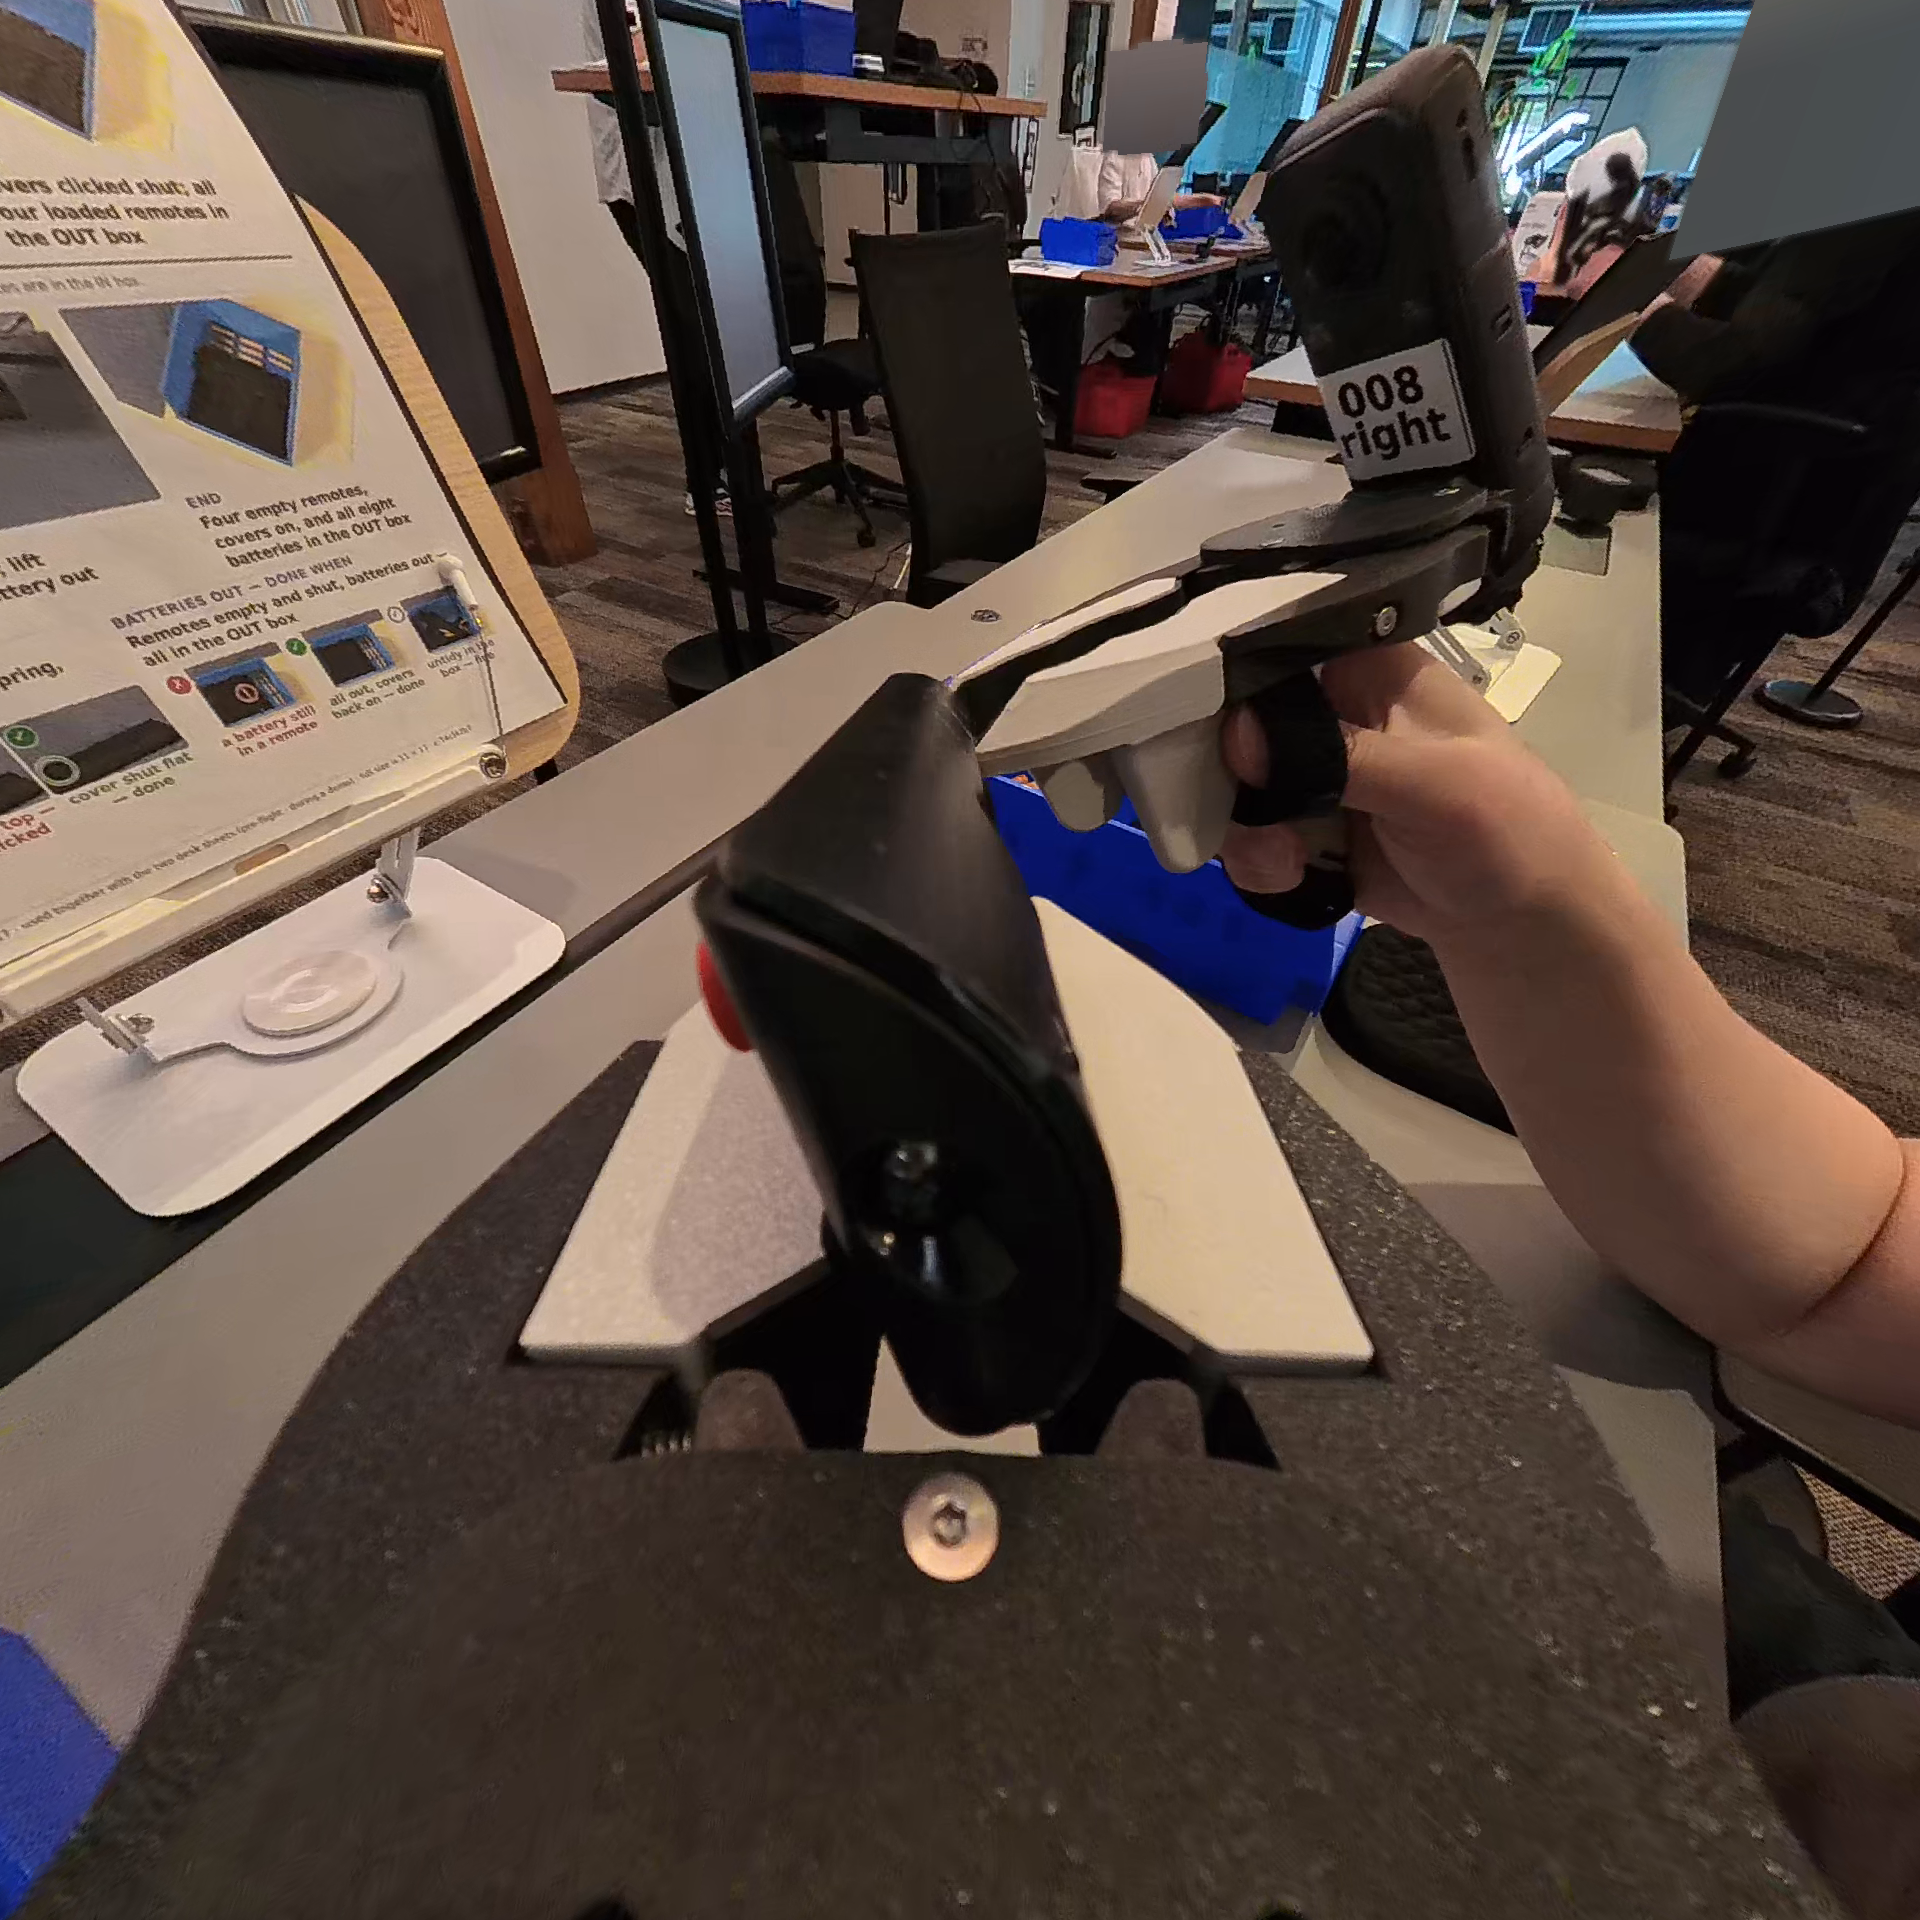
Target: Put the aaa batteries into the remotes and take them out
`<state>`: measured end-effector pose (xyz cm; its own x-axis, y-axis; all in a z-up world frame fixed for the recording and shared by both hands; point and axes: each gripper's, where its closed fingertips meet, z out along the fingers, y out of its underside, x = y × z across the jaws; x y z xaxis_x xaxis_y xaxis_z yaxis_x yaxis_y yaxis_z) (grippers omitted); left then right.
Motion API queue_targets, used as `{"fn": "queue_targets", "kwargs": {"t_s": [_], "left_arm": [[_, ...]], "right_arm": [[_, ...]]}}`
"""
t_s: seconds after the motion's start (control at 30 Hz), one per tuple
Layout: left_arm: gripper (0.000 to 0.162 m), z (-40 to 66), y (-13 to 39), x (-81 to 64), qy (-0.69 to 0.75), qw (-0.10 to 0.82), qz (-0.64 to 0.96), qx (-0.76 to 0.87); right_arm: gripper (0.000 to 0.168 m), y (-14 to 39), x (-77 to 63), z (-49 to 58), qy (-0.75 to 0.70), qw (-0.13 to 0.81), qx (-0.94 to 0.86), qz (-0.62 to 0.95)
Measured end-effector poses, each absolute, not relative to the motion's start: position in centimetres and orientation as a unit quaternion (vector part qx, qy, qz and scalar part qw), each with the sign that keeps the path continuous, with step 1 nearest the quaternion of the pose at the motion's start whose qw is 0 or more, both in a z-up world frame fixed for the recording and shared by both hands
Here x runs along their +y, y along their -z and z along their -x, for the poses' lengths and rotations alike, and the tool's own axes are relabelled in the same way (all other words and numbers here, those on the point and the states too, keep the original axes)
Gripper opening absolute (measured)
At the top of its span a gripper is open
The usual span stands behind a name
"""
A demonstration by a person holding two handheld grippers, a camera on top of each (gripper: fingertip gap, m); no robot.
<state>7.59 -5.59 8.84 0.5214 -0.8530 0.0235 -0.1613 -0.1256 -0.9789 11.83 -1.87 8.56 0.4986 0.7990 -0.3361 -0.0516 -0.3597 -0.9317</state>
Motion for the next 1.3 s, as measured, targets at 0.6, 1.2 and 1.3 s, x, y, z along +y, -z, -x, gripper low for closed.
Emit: {"fn": "queue_targets", "kwargs": {"t_s": [0.6, 1.2, 1.3], "left_arm": [[0.018, -7.33, -9.17, -5.97, 0.328, 0.54, 0.676, 0.379], [0.018, -7.3, -9.18, -5.96, 0.332, 0.537, 0.676, 0.381], [0.018, -7.28, -9.2, -6.0, 0.335, 0.535, 0.676, 0.381]], "right_arm": [[0.025, -8.78, -2.38, -11.88, -0.437, 0.488, -0.281, 0.702], [0.022, -8.73, -2.39, -11.97, -0.444, 0.48, -0.283, 0.702], [0.022, -8.76, -2.44, -11.99, -0.446, 0.478, -0.284, 0.702]]}}
